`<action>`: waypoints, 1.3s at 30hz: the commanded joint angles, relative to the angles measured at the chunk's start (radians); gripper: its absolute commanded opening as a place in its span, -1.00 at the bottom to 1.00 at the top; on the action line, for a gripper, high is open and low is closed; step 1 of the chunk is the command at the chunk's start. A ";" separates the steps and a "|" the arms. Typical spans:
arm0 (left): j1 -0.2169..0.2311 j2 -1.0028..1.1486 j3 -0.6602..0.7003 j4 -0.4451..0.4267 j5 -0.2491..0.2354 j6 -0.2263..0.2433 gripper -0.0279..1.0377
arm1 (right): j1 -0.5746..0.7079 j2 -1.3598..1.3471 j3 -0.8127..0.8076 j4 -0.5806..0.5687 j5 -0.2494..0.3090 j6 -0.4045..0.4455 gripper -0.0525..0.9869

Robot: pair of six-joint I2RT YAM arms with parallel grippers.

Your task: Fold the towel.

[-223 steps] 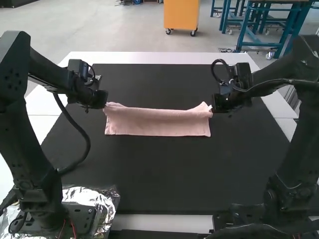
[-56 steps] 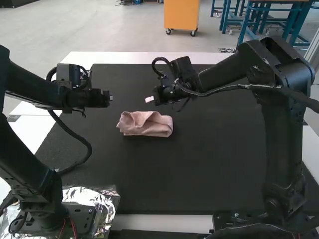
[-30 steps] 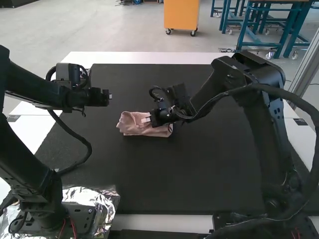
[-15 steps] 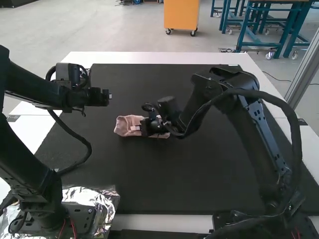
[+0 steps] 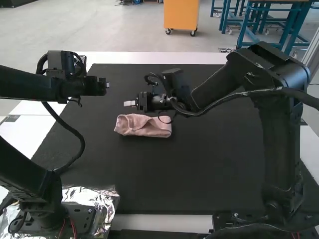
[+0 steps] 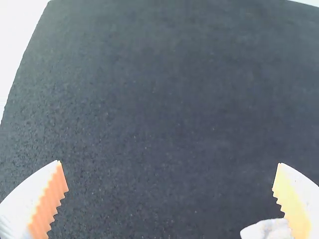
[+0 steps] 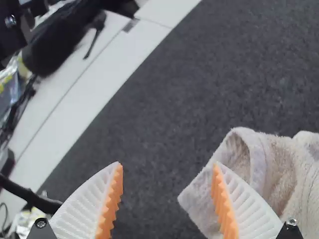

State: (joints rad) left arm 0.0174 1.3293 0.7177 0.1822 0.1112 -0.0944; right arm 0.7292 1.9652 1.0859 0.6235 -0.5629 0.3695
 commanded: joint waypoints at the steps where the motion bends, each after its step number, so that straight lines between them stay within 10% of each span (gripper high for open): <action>1: -0.007 -0.039 0.062 -0.024 -0.004 0.004 0.87 | 0.007 -0.134 0.037 -0.070 -0.008 0.014 0.88; 20: 0.013 -0.435 0.249 -0.222 -0.002 0.005 0.87 | -0.416 -1.017 0.106 -0.501 0.143 -0.061 0.87; 29: 0.006 -0.802 0.239 -0.217 0.007 -0.005 0.87 | -0.620 -1.574 -0.080 -0.634 0.153 -0.081 0.87; 39: 0.016 -1.289 0.092 -0.119 -0.027 -0.010 0.87 | -0.708 -1.967 -0.138 -0.699 0.301 -0.153 0.87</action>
State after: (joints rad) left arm 0.0223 0.1398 0.8513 0.0387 0.1028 -0.1028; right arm 0.0452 0.0097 0.9501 -0.0681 -0.3332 0.2779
